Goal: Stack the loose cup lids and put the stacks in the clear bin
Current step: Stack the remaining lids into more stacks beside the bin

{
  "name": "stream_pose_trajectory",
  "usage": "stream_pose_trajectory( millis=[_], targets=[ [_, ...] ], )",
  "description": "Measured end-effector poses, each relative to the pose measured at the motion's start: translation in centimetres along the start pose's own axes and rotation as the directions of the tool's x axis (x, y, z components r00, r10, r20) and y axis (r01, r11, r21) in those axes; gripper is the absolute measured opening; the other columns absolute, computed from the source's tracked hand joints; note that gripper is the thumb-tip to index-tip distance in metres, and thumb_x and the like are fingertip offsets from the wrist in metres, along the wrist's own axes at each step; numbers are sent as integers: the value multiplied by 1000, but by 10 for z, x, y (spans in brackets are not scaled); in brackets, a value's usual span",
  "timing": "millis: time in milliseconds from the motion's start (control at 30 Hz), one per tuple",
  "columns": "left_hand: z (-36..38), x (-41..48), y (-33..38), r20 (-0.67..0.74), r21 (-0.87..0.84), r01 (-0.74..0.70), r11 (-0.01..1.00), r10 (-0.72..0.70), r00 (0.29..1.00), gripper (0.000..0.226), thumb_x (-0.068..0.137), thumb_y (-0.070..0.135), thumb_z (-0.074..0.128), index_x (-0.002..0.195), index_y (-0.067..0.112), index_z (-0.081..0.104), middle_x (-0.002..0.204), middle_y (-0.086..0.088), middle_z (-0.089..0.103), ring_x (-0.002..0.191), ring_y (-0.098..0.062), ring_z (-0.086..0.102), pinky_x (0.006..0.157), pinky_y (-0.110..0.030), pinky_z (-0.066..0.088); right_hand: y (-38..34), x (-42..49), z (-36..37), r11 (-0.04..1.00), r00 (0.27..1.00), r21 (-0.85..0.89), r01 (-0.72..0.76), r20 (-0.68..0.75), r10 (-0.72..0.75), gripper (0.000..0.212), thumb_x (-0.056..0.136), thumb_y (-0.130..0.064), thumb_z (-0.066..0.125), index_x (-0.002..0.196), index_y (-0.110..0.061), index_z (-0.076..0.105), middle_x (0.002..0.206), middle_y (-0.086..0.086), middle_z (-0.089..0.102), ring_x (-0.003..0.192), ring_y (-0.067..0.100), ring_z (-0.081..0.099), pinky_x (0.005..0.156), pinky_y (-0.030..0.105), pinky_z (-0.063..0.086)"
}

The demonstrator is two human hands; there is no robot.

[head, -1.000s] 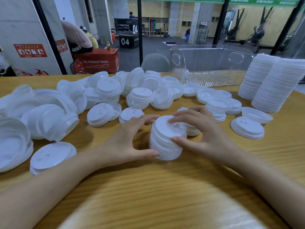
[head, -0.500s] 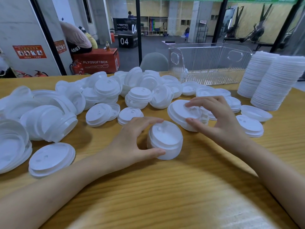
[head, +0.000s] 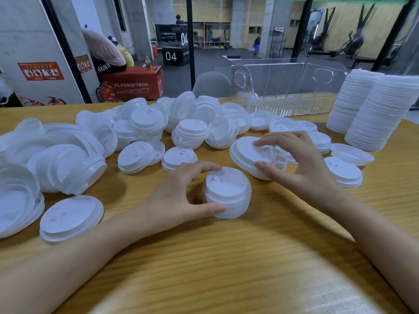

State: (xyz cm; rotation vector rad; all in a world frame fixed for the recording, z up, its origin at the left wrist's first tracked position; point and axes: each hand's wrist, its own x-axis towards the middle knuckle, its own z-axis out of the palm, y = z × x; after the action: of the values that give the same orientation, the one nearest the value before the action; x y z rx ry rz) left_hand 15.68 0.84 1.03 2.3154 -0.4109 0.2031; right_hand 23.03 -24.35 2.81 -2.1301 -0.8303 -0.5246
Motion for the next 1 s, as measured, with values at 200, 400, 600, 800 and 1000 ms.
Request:
stream_pose_trajectory(
  millis=[200, 400, 600, 800, 1000],
  targets=[
    [1, 1, -2, 25, -6, -11, 1000, 11, 1000, 71, 65, 58, 75, 130, 46, 47, 128, 38, 47, 125, 9, 42, 98, -7, 30, -4, -2, 0, 999, 999, 23, 45, 25, -45, 39, 81, -58, 61, 112, -37, 66, 121, -28, 59, 121, 10, 43, 101, 41, 41],
    [2, 1, -2, -9, -88, -4, 996, 3, 1000, 98, 58, 58, 79, 141, 49, 27, 127, 45, 40, 127, 11, 37, 95, 2, 26, -11, -5, 7, 993, 987, 49, 110, 108, -115, 40, 81, -55, 63, 113, -31, 68, 122, -22, 60, 121, 16, 45, 103, 35, 38],
    [2, 1, -2, -12, -96, -20, 995, 19, 1000, 89, 63, 60, 73, 140, 48, 30, 130, 35, 47, 130, 3, 40, 96, 1, 26, -11, -10, 20, 991, 972, 4, 132, 197, -130, 41, 81, -58, 62, 113, -33, 68, 125, -22, 60, 118, 14, 41, 101, 44, 37],
    [1, 0, -2, -7, -75, -23, 997, 23, 1000, 79, 66, 60, 72, 137, 46, 39, 127, 36, 46, 129, 4, 41, 96, 0, 28, -10, -11, 24, 984, 963, -30, 175, 215, -164, 40, 82, -59, 61, 114, -36, 67, 126, -21, 60, 115, 15, 43, 100, 43, 36],
    [1, 0, -4, 3, -47, -23, 999, 23, 1000, 68, 71, 50, 76, 132, 44, 47, 125, 35, 48, 127, 5, 43, 96, -3, 31, -9, -10, 25, 973, 954, -90, 213, 234, -187, 41, 82, -62, 59, 115, -39, 66, 127, -23, 58, 117, 14, 42, 98, 35, 33]
  ],
)
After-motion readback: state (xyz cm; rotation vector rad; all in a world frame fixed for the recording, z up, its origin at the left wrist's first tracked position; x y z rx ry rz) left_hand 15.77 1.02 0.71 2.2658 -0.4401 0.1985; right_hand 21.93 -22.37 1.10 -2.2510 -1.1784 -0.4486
